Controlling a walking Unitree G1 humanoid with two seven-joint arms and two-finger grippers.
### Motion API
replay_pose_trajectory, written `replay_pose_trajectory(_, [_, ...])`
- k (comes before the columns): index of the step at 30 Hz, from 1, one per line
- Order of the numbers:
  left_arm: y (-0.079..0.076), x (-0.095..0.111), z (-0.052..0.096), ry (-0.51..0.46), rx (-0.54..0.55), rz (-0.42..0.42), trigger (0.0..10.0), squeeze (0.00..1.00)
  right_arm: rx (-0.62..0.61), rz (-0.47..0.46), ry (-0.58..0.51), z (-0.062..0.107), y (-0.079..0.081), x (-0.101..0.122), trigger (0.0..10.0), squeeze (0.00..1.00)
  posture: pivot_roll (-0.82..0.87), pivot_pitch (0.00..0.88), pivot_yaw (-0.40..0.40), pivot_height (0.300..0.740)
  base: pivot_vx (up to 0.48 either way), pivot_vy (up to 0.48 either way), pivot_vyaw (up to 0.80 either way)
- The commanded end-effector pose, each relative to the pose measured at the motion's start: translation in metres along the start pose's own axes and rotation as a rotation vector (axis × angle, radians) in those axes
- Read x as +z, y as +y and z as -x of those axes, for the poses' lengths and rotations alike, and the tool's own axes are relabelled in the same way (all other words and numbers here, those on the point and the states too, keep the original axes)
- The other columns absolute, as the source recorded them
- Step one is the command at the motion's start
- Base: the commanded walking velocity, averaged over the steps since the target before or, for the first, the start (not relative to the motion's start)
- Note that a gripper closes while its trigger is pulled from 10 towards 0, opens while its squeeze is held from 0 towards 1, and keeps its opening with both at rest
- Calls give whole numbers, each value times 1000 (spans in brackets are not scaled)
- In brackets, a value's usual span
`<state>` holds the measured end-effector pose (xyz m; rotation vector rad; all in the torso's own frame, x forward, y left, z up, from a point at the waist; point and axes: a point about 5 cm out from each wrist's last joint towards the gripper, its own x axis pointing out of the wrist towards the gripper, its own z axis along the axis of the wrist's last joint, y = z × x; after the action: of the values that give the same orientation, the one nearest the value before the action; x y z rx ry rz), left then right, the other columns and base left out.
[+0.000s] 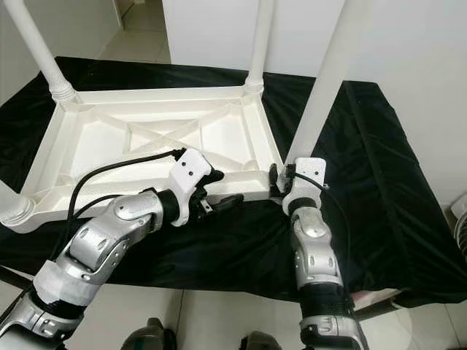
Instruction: Building children table
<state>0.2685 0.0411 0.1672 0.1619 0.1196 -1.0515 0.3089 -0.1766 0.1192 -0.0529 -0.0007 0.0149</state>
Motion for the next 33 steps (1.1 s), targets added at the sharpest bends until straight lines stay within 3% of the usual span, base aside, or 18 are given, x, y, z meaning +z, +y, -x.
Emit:
replay_pose_trajectory(1, [-2, -1, 1, 10, -31, 2, 10000, 0, 73, 7, -3, -3, 2, 1, 10000, 0, -16, 0, 5, 740, 0, 0, 0])
replay_pose_trajectory(9, [0, 0, 1, 14, -32, -5, 10000, 0, 323, 142, -7, -11, 3, -3, 10000, 0, -7, 0, 11, 740, 0, 0, 0])
replay_pose_trajectory(17, [1, 2, 2, 14, -29, -9, 10000, 0, 469, 165, 5, -9, 11, -10, 10000, 0, 3, 0, 19, 740, 0, 0, 0])
replay_pose_trajectory(18, [0, 1, 3, 17, -32, -10, 10000, 0, 487, 173, 6, -9, 11, -13, 0, 0, 8, 0, 21, 740, 0, 0, 0])
replay_pose_trajectory(26, [-1, 0, 3, 22, -34, -5, 10000, 0, 481, 171, 4, -7, 9, -17, 0, 0, 10, 0, 20, 740, 0, 0, 0])
replay_pose_trajectory(33, [-4, -4, 2, 31, -40, 3, 10000, 0, 367, 120, 8, -2, 6, -23, 0, 0, 4, 0, 6, 740, 0, 0, 0])
